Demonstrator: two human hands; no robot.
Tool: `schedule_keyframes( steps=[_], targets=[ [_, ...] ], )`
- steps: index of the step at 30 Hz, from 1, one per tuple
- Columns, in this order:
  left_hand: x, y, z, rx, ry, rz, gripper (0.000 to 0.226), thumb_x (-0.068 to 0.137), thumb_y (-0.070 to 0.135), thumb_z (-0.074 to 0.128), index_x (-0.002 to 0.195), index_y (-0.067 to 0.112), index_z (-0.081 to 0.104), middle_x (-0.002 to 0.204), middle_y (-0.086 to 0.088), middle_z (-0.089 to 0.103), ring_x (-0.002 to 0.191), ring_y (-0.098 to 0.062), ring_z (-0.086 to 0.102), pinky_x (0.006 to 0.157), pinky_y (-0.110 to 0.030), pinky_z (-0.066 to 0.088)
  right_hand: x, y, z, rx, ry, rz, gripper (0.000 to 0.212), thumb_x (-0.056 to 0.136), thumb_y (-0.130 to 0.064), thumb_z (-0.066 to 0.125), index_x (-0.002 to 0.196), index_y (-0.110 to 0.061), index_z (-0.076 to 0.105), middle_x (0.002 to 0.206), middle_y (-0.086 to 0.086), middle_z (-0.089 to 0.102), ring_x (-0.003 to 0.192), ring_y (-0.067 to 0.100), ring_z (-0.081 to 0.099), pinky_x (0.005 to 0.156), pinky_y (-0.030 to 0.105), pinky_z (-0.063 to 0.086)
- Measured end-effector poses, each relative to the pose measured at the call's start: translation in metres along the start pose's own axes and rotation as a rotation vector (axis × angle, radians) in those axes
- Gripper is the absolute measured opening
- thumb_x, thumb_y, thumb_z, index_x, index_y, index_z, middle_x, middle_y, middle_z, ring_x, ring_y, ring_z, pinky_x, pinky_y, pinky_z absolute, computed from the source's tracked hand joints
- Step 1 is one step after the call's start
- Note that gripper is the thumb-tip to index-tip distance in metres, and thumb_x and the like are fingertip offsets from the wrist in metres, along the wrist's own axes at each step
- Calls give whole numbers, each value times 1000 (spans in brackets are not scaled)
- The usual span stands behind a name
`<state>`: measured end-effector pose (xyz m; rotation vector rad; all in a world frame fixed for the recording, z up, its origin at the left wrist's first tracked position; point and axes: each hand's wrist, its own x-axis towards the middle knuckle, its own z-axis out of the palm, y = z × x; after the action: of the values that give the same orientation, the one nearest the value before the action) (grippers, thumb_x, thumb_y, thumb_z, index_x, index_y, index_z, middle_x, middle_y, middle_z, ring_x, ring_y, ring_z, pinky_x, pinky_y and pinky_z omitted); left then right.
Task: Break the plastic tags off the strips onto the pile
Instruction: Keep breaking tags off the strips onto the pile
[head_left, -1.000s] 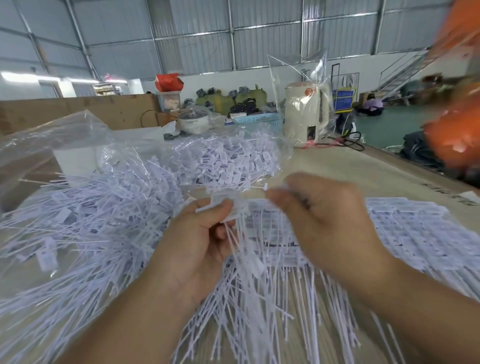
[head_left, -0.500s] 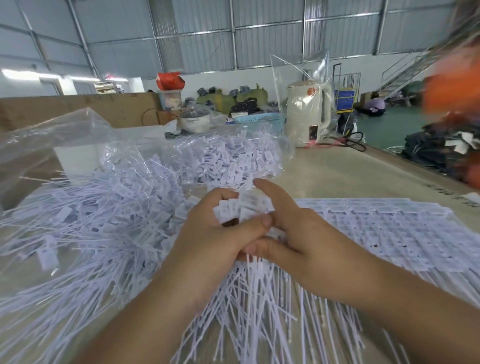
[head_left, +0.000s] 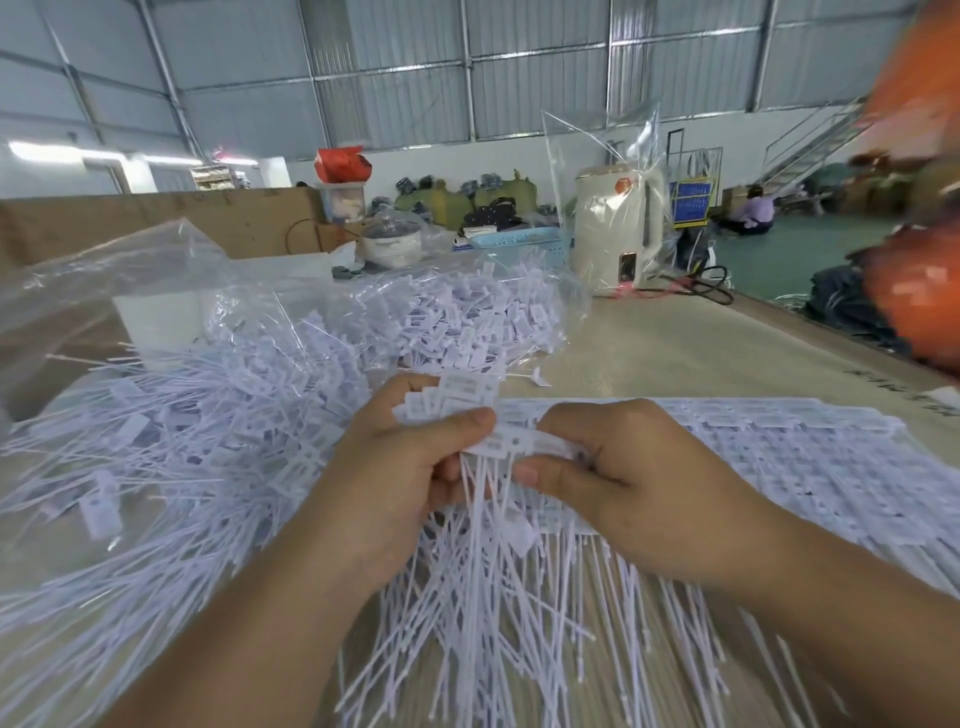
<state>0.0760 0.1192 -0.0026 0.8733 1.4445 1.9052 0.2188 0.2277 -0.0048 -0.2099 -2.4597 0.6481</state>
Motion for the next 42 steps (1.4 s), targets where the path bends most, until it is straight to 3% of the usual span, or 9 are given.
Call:
schedule_keyframes(
  steps=[5, 10, 13, 15, 18, 26, 35, 39, 42],
  targets=[
    [5, -3, -1, -152, -69, -144, 45, 61, 12, 73, 103, 5, 62, 45, 3, 47, 39, -9, 38, 37, -22, 45, 0, -4, 5, -101, 176, -52, 37, 94, -37, 60, 64, -23, 43, 51, -10, 36, 48, 9, 38, 46, 25, 28],
    [7, -7, -8, -266, 13, -277, 5, 79, 5, 63, 75, 7, 66, 46, 3, 44, 38, -6, 39, 38, -21, 48, 1, -11, -3, -99, 471, -157, 40, 93, -27, 60, 62, -24, 33, 51, -10, 27, 45, 5, 32, 46, 16, 25],
    [11, -6, -15, -286, 16, -201, 13, 74, 10, 67, 85, 6, 61, 48, 3, 44, 38, -6, 39, 39, -22, 48, 0, -8, -7, -12, 352, -124, 33, 93, -40, 58, 71, -16, 53, 51, -2, 39, 42, 10, 36, 42, 14, 25],
    [8, -4, -10, -193, -49, -97, 24, 70, 12, 71, 91, 6, 63, 52, 1, 52, 39, -7, 46, 40, -23, 48, 0, -3, -2, 5, 213, -76, 31, 91, -46, 57, 103, -17, 61, 53, -12, 48, 43, 5, 44, 44, 13, 28],
    [-2, -5, 2, -7, -128, 48, 27, 68, 12, 80, 93, 15, 69, 70, -4, 71, 51, -12, 64, 45, -25, 51, 0, 4, 6, 81, 28, -44, 64, 87, -49, 55, 144, -25, 34, 76, -18, 62, 57, -3, 56, 51, 12, 38],
    [-8, -5, 5, 50, -139, 115, 20, 72, 24, 77, 92, 25, 73, 93, -13, 75, 76, -27, 73, 55, -29, 54, -1, 1, 9, 99, -49, -14, 75, 88, -53, 51, 150, -31, 14, 101, -3, 69, 66, 5, 62, 66, 36, 52],
    [-2, 2, -5, 33, 17, 144, 45, 58, 16, 80, 99, 6, 65, 91, -18, 74, 76, -33, 72, 58, -38, 57, 2, 5, 0, 201, 39, 37, 29, 84, -53, 60, 102, -30, 61, 65, -7, 55, 50, 3, 45, 48, 20, 35],
    [-1, 1, -5, 59, 45, 175, 42, 61, 16, 81, 98, 6, 66, 91, -20, 73, 76, -36, 71, 66, -51, 57, 3, 6, -2, 105, 6, 24, 33, 92, -44, 58, 63, -30, 50, 53, -11, 40, 45, 6, 37, 46, 16, 29],
    [0, 0, -5, 54, 46, 176, 40, 62, 14, 80, 99, 5, 66, 93, -21, 73, 79, -37, 72, 68, -53, 57, 4, 9, -6, 119, -71, 60, 32, 87, -54, 53, 61, -36, 51, 51, -10, 42, 44, 6, 37, 47, 17, 30]
  ],
)
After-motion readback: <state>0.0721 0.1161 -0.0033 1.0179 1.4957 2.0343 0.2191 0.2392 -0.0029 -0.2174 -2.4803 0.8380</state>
